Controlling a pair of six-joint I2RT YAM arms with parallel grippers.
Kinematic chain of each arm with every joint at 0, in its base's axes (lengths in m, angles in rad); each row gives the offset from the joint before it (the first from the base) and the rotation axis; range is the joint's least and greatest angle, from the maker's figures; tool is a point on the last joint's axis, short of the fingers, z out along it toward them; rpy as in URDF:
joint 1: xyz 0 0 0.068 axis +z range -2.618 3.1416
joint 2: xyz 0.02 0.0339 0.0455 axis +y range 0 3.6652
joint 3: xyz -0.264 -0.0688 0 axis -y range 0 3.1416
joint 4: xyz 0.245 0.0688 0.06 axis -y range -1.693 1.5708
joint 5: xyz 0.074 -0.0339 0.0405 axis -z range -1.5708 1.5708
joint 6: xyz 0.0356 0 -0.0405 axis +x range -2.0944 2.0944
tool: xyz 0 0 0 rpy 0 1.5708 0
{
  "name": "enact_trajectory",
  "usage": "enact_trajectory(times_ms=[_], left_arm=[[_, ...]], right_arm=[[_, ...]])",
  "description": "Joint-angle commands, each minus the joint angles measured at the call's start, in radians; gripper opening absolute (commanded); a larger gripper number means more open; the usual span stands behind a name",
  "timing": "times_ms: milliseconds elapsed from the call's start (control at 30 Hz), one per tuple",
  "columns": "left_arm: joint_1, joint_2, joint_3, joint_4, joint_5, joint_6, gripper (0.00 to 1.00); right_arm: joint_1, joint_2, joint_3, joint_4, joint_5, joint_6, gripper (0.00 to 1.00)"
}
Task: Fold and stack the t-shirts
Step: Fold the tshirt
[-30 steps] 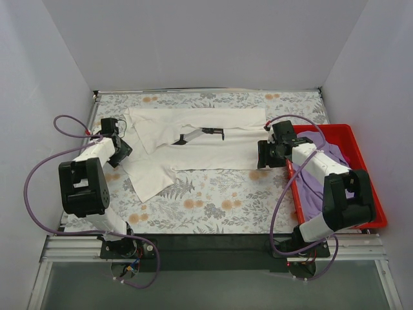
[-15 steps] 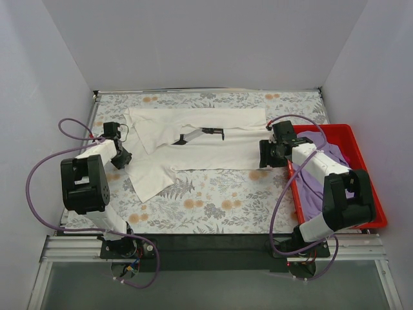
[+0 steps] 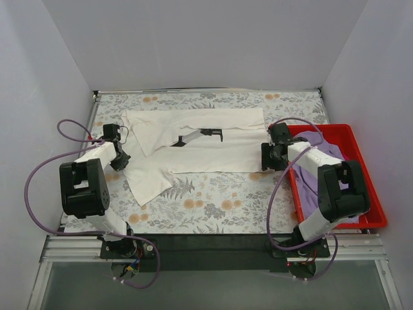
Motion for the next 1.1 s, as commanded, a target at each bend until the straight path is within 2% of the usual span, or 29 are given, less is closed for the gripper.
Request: enact_trajectory(times_ms=[0, 67, 367, 700, 800, 933, 967, 1000, 1067], left_arm=[[0.011, -0.066, -0.014, -0.053, -0.065, -0.001, 0.0], [0.011, -0.078, -0.022, -0.054, -0.063, -0.004, 0.0], [0.013, -0.092, -0.019, -0.059, -0.059, -0.004, 0.0], [0.031, -0.101, -0.028, -0.076, -0.063, -0.004, 0.0], [0.034, -0.104, -0.034, -0.073, -0.06, -0.006, 0.0], [0.039, -0.104, -0.035, -0.083, -0.05, -0.009, 0.0], [0.042, -0.109, -0.034, -0.092, -0.048, -0.009, 0.0], [0.043, -0.112, -0.028, -0.1, -0.048, -0.01, 0.0], [0.051, -0.138, -0.025, -0.12, -0.05, -0.009, 0.0]], right_arm=[[0.017, 0.026, 0.027, 0.01, 0.033, 0.029, 0.49], [0.031, 0.037, 0.023, 0.01, 0.033, 0.033, 0.46], [0.045, 0.051, -0.012, 0.02, 0.1, 0.048, 0.44], [0.045, 0.08, 0.01, 0.034, 0.086, 0.019, 0.41], [0.045, 0.097, 0.011, 0.039, 0.07, 0.008, 0.34], [0.045, 0.111, 0.001, 0.033, 0.059, 0.002, 0.15], [0.045, 0.108, 0.001, 0.027, 0.057, 0.005, 0.05], [0.045, 0.104, 0.003, -0.002, 0.054, 0.008, 0.01], [0.045, 0.088, 0.009, -0.042, 0.054, 0.017, 0.01]])
